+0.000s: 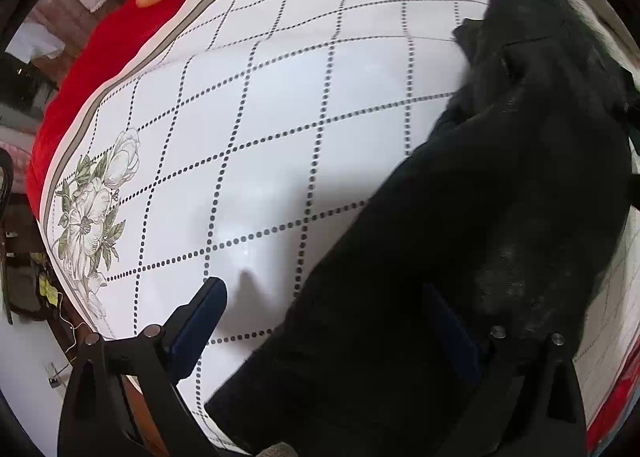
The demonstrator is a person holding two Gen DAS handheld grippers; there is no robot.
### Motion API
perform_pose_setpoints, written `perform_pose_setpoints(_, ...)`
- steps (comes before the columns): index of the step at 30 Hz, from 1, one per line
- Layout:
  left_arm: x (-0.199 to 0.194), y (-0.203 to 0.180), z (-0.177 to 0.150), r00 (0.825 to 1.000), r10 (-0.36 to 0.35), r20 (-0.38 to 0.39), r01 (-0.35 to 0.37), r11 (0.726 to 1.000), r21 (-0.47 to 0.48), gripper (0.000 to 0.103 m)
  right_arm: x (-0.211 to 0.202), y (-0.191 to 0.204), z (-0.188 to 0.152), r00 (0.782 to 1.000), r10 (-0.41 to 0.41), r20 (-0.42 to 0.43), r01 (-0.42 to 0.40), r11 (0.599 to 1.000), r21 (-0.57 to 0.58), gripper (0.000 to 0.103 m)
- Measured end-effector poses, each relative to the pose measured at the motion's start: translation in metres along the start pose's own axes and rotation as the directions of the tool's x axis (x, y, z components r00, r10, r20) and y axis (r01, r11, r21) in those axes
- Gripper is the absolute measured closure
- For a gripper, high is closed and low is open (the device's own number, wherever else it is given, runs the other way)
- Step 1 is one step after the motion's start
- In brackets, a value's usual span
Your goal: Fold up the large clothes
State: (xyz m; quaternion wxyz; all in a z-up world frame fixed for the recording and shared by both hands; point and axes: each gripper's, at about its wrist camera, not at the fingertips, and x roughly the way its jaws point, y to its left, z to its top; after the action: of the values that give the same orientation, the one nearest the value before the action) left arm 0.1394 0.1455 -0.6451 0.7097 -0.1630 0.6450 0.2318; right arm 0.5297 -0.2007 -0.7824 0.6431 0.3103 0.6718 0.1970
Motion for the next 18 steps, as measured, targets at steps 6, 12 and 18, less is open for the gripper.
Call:
perform_pose_setpoints(6, -0.043, -0.016, -0.014, 0.989, 0.105, 0.1, -0.118, 0.984, 0.132, 0.002, -0.062, -0.028, -0.052, 0.992, 0.049, 0.115, -0.064, 0.989, 0.134, 0.085)
perform_pose_setpoints(12, -0.081, -0.07, -0.043, 0.995, 0.014, 0.101, -0.04, 0.962, 0.268, 0.002, -0.141, -0.082, -0.155, 0.971, -0.234, 0.055, 0.215, 0.948, 0.234, 0.062)
perform_pose_setpoints(18, -0.077, -0.131, -0.032, 0.993, -0.112, 0.03, 0.101, 0.963, 0.249, 0.002, -0.186, -0.117, -0.205, 0.934, -0.353, 0.048, 0.34, 0.923, 0.178, 0.049)
